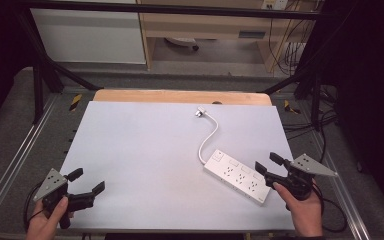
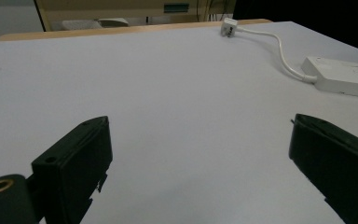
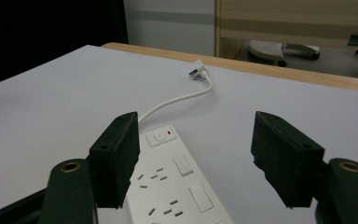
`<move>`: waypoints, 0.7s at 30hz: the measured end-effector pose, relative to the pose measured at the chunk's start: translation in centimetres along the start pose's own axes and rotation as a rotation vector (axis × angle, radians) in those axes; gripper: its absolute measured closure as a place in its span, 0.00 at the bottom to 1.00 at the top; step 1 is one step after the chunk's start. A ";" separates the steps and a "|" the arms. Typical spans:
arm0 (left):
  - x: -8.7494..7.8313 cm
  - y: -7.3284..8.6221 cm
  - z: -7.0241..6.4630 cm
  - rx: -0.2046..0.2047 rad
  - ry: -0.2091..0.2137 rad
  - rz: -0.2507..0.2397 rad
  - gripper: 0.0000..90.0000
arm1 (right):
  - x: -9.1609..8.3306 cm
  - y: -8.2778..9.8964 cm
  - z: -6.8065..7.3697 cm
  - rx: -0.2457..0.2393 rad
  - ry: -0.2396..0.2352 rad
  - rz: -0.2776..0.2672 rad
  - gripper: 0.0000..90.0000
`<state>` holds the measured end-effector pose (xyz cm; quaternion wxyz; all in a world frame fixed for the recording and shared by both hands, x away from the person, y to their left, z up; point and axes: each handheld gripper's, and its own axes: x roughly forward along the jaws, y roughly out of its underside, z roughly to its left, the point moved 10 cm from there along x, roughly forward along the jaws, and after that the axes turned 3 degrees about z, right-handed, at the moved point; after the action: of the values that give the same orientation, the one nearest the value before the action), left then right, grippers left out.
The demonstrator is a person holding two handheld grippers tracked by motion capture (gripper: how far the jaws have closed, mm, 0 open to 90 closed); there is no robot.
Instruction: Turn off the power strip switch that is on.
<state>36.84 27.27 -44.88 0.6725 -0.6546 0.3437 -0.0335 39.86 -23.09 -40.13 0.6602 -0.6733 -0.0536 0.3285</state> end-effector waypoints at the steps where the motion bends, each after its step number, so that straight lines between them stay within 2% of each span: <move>1: 0.0 0.0 0.0 -0.002 0.000 0.001 0.07 | 0.1 0.0 -0.1 -0.002 0.007 0.006 0.43; 5: 0.0 0.1 0.0 0.003 -0.001 0.004 0.07 | 0.4 -0.3 -0.4 0.002 0.017 0.002 0.51; 10: 0.0 0.1 0.1 0.002 -0.002 0.008 0.07 | 0.8 -1.2 -0.2 -0.022 0.015 -0.011 0.60; 20: 0.1 0.2 0.0 -0.005 -0.002 0.009 0.07 | 2.4 -1.6 0.8 -0.079 -0.012 0.025 0.67; 21: 0.1 0.2 0.0 -0.006 -0.002 0.008 0.07 | 2.8 -1.7 0.9 -0.088 -0.004 0.032 0.67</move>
<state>36.85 27.28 -45.08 0.6709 -0.6552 0.3459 -0.0293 42.18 -20.75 -39.55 0.6243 -0.7019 -0.0585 0.3378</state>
